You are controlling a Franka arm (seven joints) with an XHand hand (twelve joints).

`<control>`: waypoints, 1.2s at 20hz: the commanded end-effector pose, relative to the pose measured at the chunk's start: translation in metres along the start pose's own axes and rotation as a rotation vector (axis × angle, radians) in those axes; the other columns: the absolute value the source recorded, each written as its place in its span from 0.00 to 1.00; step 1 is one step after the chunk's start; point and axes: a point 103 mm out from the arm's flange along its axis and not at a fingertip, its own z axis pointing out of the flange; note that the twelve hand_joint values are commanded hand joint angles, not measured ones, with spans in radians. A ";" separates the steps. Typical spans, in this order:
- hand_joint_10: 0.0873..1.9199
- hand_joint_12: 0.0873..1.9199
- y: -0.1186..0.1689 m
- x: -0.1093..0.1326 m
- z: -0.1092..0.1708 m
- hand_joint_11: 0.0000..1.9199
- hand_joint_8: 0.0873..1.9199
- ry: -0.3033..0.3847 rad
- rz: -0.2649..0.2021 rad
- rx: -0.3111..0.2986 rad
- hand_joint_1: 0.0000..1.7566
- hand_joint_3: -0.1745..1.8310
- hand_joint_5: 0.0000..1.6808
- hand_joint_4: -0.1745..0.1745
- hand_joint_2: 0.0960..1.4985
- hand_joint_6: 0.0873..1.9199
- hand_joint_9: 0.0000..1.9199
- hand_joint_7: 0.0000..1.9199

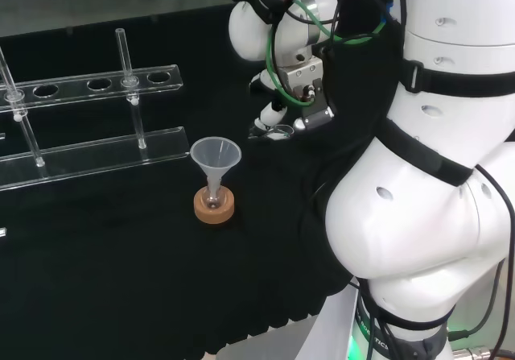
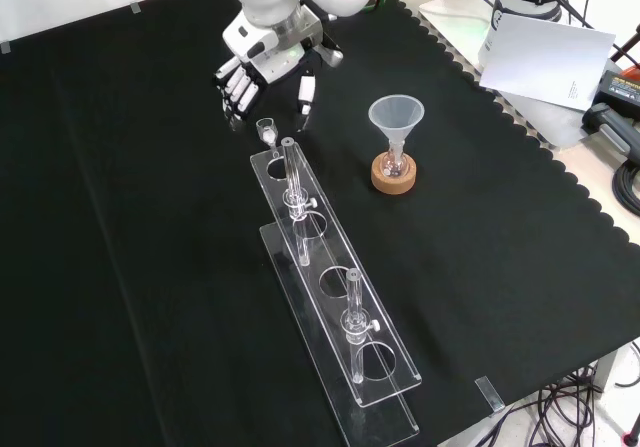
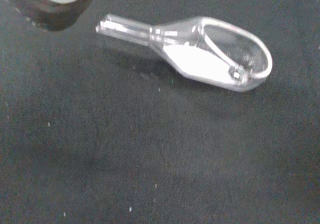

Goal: Pick up the weighing funnel.

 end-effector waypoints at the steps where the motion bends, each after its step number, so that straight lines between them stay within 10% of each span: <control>1: 0.26 0.77 0.005 -0.003 0.025 0.02 0.17 -0.005 0.028 0.042 0.45 0.11 0.29 0.63 0.45 0.00 0.21 0.27; 24: 0.26 0.75 0.002 -0.018 0.052 0.05 0.20 -0.014 0.018 0.112 0.47 0.12 0.32 0.62 0.45 0.00 0.27 0.33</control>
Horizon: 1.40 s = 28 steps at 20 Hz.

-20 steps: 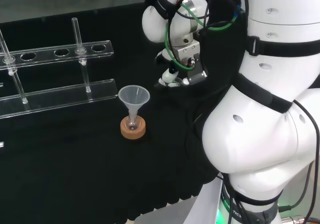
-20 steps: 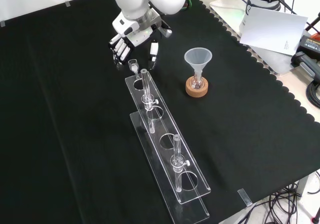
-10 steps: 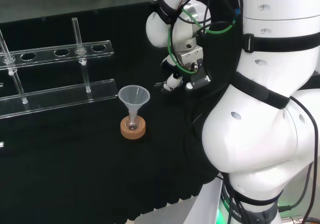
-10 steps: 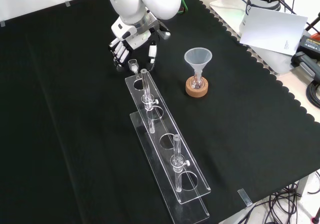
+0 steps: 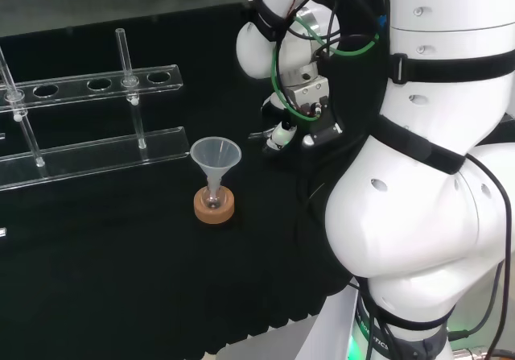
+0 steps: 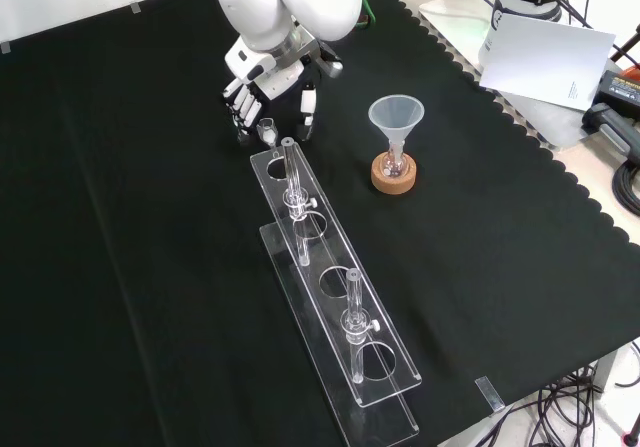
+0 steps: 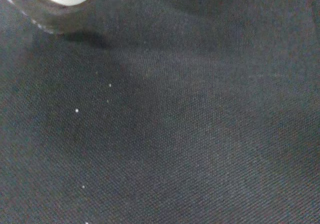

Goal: Pick up the weighing funnel.

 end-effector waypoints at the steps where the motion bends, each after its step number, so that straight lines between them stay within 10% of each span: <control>1: 0.26 0.75 0.003 -0.003 0.005 0.05 0.20 -0.009 0.010 0.002 0.47 0.12 0.33 0.62 0.45 0.00 0.27 0.33; 28: 0.18 0.73 0.014 -0.014 0.003 0.10 0.17 -0.005 0.007 -0.008 0.49 0.32 0.48 0.68 0.34 0.00 0.41 0.45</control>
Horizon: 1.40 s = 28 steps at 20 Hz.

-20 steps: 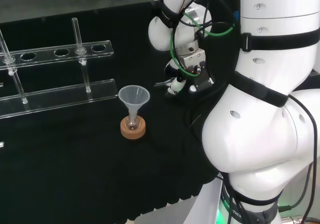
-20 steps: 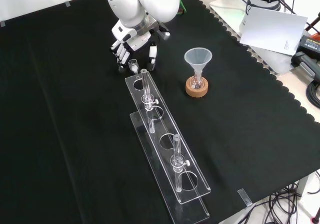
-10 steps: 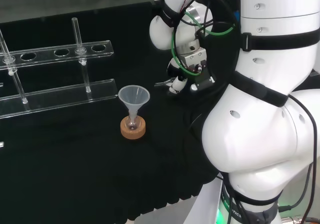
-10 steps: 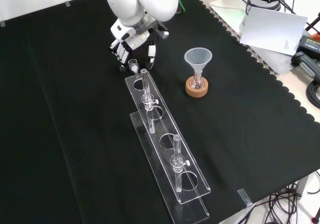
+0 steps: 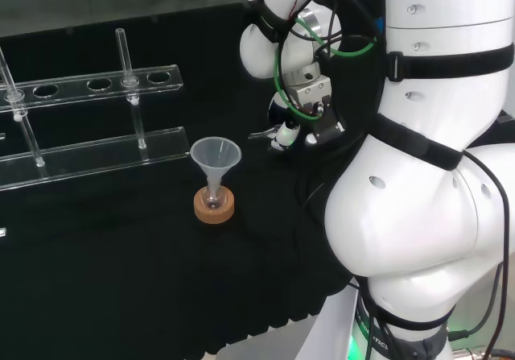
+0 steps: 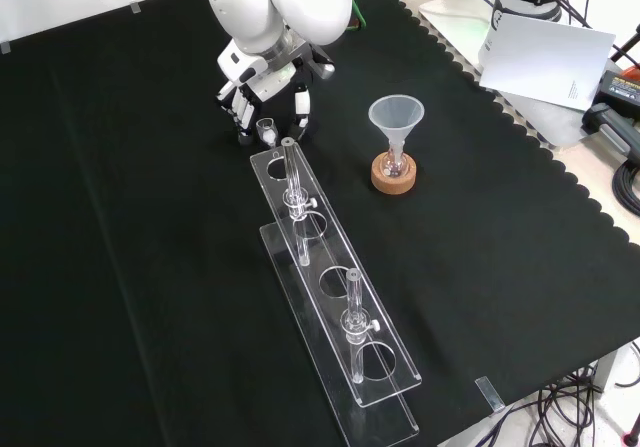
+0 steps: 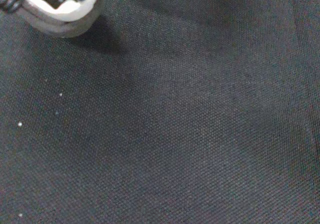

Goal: Pick up the weighing funnel.

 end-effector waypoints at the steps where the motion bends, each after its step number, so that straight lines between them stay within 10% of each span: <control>1: 0.18 0.72 0.002 -0.001 0.000 0.11 0.16 0.006 0.000 -0.005 0.49 0.32 0.49 0.69 0.34 0.01 0.42 0.46; 28: 0.12 0.67 0.011 -0.002 0.003 0.25 0.14 0.070 0.004 -0.030 0.52 0.38 0.63 0.81 0.34 0.17 0.59 0.59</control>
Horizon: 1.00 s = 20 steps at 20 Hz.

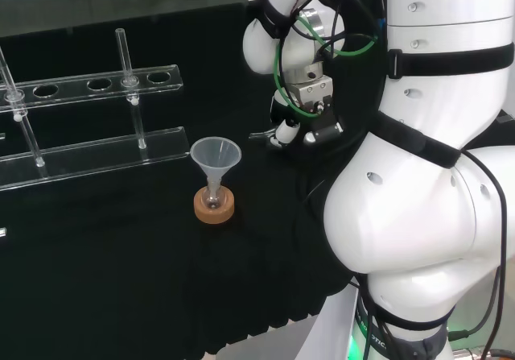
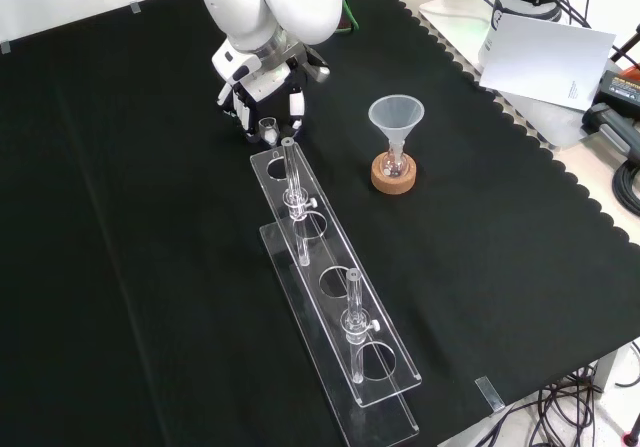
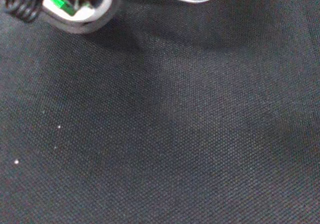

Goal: Pick up the weighing funnel.

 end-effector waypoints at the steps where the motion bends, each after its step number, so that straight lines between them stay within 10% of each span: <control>1: 0.12 0.66 0.000 -0.001 0.002 0.25 0.14 0.005 0.010 -0.006 0.53 0.38 0.63 0.82 0.34 0.17 0.59 0.60; 10: 0.12 0.65 0.001 0.002 0.004 0.28 0.14 0.027 0.043 -0.032 0.55 0.39 0.67 0.82 0.34 0.18 0.63 0.63; 11: 0.12 0.65 -0.002 -0.006 0.004 0.28 0.14 0.083 -0.010 -0.040 0.55 0.39 0.67 0.80 0.34 0.18 0.64 0.63; 15: 0.09 0.55 -0.001 -0.010 0.006 0.41 0.13 0.075 0.006 -0.048 0.59 0.40 0.70 0.53 0.35 0.16 0.69 0.66; 17: 0.07 0.48 -0.001 -0.008 0.004 0.51 0.13 0.071 0.017 -0.059 0.62 0.29 0.74 0.67 0.47 0.21 0.73 0.68; 20: 0.02 0.37 -0.002 -0.019 0.005 0.64 0.13 0.141 -0.041 -0.075 0.67 0.19 0.79 0.19 0.55 0.18 0.78 0.72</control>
